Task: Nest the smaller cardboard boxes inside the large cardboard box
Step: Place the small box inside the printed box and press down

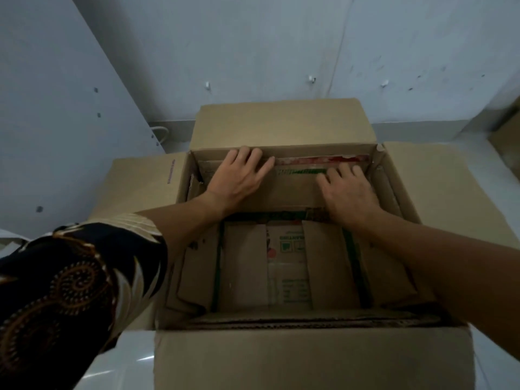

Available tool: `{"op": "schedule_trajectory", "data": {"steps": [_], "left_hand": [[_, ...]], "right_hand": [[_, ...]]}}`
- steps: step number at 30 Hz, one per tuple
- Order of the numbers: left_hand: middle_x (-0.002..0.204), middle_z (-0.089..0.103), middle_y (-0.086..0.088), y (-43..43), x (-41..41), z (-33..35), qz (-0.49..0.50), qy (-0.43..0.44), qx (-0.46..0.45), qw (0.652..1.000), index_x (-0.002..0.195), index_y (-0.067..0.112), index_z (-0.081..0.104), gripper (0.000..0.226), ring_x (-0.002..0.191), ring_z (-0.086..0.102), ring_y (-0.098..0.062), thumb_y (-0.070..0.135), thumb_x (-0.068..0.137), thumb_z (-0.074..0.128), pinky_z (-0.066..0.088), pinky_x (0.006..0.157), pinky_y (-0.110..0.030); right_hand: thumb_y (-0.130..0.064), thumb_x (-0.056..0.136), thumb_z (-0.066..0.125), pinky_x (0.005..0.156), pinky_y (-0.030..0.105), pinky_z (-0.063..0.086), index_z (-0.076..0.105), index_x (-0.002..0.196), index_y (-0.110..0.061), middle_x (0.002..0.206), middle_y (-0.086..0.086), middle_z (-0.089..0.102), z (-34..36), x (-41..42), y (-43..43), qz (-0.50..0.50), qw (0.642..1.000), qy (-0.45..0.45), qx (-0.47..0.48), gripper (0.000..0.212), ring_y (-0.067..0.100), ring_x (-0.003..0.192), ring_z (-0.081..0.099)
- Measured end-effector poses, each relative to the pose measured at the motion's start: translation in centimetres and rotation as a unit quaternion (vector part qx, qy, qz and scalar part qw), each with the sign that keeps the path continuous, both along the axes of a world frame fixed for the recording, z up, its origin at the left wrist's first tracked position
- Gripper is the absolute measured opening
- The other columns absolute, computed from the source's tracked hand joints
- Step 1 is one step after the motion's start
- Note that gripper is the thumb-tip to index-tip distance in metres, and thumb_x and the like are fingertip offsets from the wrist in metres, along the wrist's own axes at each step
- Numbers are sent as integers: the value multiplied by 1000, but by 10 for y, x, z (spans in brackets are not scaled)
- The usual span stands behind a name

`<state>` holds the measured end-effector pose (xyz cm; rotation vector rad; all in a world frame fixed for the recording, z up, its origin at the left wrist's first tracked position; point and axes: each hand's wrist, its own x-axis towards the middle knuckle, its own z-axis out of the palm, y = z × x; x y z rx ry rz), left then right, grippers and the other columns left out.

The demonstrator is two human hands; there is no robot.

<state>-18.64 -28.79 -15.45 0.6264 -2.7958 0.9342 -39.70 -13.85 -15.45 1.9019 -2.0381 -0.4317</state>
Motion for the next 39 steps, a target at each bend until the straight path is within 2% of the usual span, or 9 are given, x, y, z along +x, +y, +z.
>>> {"op": "schedule_trajectory", "data": {"steps": [9, 12, 17, 19, 22, 24, 29, 35, 39], "left_hand": [[113, 43, -17, 16, -6, 11, 68, -26, 54, 996, 140, 12, 34, 83, 97, 44, -33, 23, 68, 74, 40, 74, -40], [125, 41, -20, 32, -3, 16, 101, -33, 40, 993, 146, 11, 27, 85, 108, 43, -35, 26, 75, 70, 41, 83, -41], [148, 30, -21, 106, 7, 1, 45, -88, 230, 968, 144, 13, 34, 64, 130, 32, -40, 32, 86, 54, 33, 103, -53], [148, 37, -14, 137, 13, -11, 83, -218, 439, 868, 144, 21, 37, 60, 129, 38, -36, 51, 93, 45, 32, 103, -50], [151, 39, -9, 156, 17, -19, 248, -359, 680, 590, 148, 18, 34, 66, 133, 41, -30, 59, 97, 33, 34, 100, -37], [149, 41, -10, 155, 20, -19, 307, -348, 714, 525, 150, 17, 32, 69, 130, 46, -30, 61, 96, 35, 39, 97, -34], [148, 42, -11, 151, 20, 3, 334, -354, 636, 599, 144, 10, 40, 66, 129, 45, -31, 57, 98, 33, 37, 89, -35], [149, 38, -14, 127, 60, 35, 234, -526, 212, 790, 136, 21, 49, 45, 142, 23, -38, 38, 95, 46, -1, 108, -72], [148, 40, -13, 140, 71, 57, 249, -462, 272, 807, 137, 16, 49, 42, 139, 30, -35, 34, 100, 40, 5, 111, -67]], "right_hand": [[-53, 96, 27, 107, 71, -5, 19, 154, -13, 158, 24, 13, -29, 6, 42, -107, 927, 175, 313, 70, 49, 142, 5], [-63, 91, 37, 108, 69, 1, 28, 151, -16, 156, 19, 24, -25, 29, 37, -132, 922, 10, 364, 77, 44, 142, 16], [-67, 90, 42, 106, 40, 33, 35, 148, -16, 152, 8, 38, -21, 41, 52, -189, 759, -277, 558, 78, 28, 134, 39], [-65, 92, 40, 107, 38, 35, 37, 147, -14, 151, 8, 39, -31, 44, 70, -226, 713, -300, 593, 75, 27, 133, 41], [-61, 94, 42, 101, 33, 37, 36, 147, -13, 148, 9, 42, -38, 50, 78, -247, 675, -340, 606, 72, 26, 128, 45], [-62, 92, 44, 95, 33, 40, 42, 143, -15, 140, 9, 49, -34, 51, 72, -232, 688, -353, 591, 70, 24, 114, 52], [-66, 90, 45, 93, 36, 42, 54, 133, -17, 131, 8, 57, -16, 47, 74, -228, 704, -352, 573, 66, 23, 105, 54], [-60, 95, 38, 101, 42, 39, 54, 134, -11, 139, 10, 52, 26, 37, 92, -170, 811, -225, 512, 65, 30, 123, 50], [-61, 97, 31, 102, 42, 39, 56, 132, -10, 139, 11, 52, 53, 37, 117, -134, 854, -240, 441, 67, 29, 124, 49]]}}
